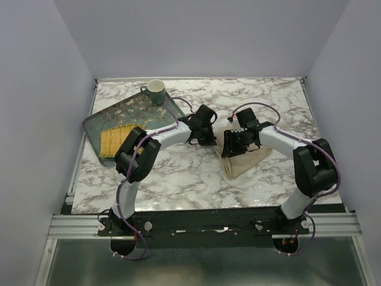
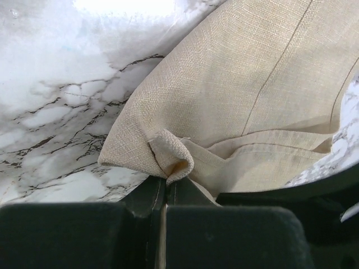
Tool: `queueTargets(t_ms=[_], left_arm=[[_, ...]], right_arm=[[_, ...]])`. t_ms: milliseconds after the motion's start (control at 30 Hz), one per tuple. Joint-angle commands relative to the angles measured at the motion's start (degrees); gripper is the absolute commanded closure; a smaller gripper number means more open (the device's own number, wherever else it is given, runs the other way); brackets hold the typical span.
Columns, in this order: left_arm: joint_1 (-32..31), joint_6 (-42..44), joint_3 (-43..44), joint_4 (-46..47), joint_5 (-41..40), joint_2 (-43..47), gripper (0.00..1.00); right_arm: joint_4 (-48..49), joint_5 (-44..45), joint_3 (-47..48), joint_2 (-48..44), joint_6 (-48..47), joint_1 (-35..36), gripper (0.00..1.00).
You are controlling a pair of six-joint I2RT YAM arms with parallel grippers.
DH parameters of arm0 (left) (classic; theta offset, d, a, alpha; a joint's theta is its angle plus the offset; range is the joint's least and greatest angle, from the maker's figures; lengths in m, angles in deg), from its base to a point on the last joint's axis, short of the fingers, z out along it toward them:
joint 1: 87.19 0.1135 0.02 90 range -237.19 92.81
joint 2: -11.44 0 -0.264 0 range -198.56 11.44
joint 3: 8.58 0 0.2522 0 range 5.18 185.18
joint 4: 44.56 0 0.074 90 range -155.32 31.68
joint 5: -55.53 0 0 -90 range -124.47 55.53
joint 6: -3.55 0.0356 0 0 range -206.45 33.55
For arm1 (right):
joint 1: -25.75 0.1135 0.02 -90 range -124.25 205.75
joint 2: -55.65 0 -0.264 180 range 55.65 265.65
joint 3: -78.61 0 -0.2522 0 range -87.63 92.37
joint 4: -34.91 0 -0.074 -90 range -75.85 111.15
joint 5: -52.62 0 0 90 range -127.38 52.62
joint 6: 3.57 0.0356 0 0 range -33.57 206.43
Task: Fold the napkin, place the utensils inside, and roll it up
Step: Roll the napkin with the utensil
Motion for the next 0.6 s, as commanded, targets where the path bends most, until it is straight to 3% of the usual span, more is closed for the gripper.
queueTargets(t_ms=[0,300,333,367,567], left_arm=[[-0.1,-1.2,2.1,-2.0,2.0,-1.5,1.0],[0.0,-1.3,1.1,-2.2,2.1,-1.2,1.0],[-0.1,-1.4,0.9,-1.9,2.2,-1.1,1.0],[0.0,-1.4,0.9,-2.0,2.2,-1.2,1.0],[0.1,-1.5,0.5,-1.6,2.4,-0.9,1.0]], right_arm=[[-5.9,13.2,1.8,-4.5,-1.3,5.3,0.5],[-2.1,35.6,-0.9,-7.2,0.4,17.8,0.46],[-2.1,37.3,-0.8,-7.1,0.6,18.7,0.37],[-2.0,39.4,-0.8,-6.7,0.9,19.6,0.0],[0.2,44.0,-1.7,-6.3,1.3,23.3,0.03]])
